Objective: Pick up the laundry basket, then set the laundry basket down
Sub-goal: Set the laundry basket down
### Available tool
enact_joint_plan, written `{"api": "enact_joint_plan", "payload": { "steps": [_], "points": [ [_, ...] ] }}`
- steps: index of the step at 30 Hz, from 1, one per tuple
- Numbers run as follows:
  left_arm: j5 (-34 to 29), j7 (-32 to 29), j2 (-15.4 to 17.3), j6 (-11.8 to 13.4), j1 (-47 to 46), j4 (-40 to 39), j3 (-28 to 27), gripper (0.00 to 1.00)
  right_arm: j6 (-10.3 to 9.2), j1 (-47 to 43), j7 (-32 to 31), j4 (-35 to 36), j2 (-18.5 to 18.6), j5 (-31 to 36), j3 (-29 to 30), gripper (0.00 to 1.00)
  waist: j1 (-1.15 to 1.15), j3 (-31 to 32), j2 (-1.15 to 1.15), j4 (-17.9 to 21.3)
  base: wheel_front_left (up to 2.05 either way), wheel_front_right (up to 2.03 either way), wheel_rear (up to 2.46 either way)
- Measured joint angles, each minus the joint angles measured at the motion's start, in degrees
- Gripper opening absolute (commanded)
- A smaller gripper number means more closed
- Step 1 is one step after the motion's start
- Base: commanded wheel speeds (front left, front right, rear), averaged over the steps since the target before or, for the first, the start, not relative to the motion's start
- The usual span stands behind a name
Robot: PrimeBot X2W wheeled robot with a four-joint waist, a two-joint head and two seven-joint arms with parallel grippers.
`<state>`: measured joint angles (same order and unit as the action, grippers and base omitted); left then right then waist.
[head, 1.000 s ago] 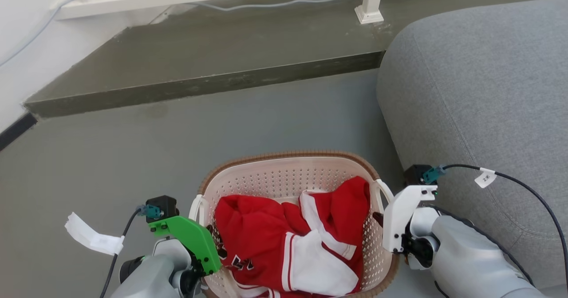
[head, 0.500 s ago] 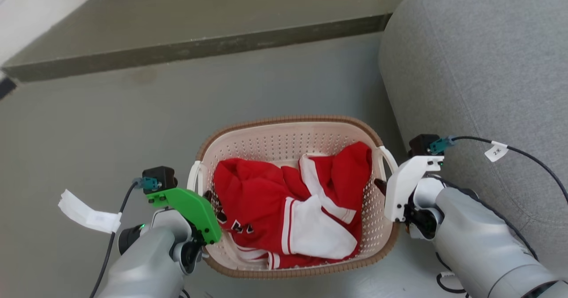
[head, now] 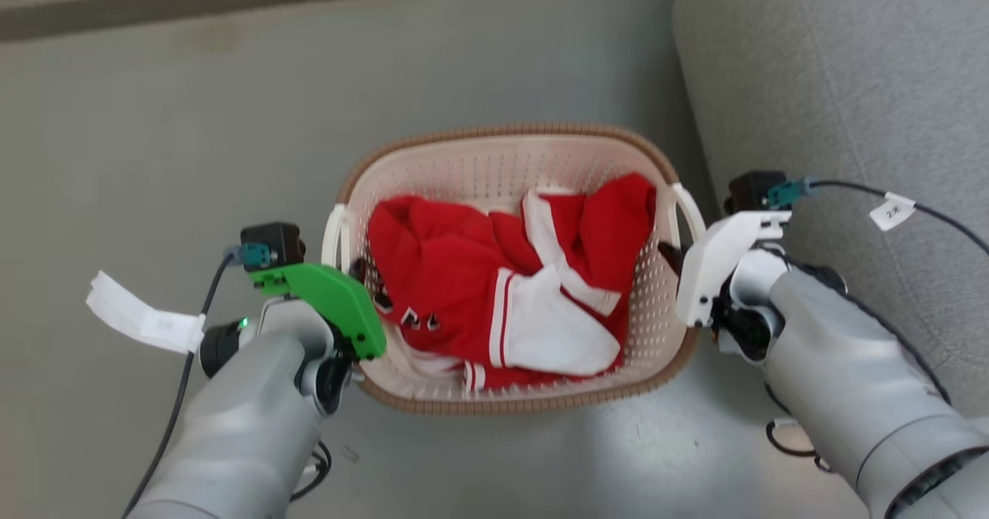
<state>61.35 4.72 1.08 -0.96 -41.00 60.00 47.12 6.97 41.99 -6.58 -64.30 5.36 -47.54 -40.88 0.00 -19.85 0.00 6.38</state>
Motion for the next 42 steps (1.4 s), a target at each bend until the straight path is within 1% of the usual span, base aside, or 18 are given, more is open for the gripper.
{"api": "enact_joint_plan", "payload": {
  "steps": [17, 42],
  "points": [
    [-1.0, 6.0, 0.1, 1.1, -7.9, -1.3, -0.6, 0.0, 0.04, 7.9, 4.6, 1.9, 2.0, 0.8, -0.2, 0.0, 0.0, -12.3, 0.0, -0.9, 0.0, 0.0, 0.0],
    [-1.8, 8.6, 0.1, 1.6, -20.9, -2.0, -1.4, 0.0, 0.05, 18.0, 12.5, 3.9, 4.4, 1.7, 0.1, 0.0, 0.01, -31.2, 0.0, -2.6, 0.0, 0.0, 0.0]
  ]
}}
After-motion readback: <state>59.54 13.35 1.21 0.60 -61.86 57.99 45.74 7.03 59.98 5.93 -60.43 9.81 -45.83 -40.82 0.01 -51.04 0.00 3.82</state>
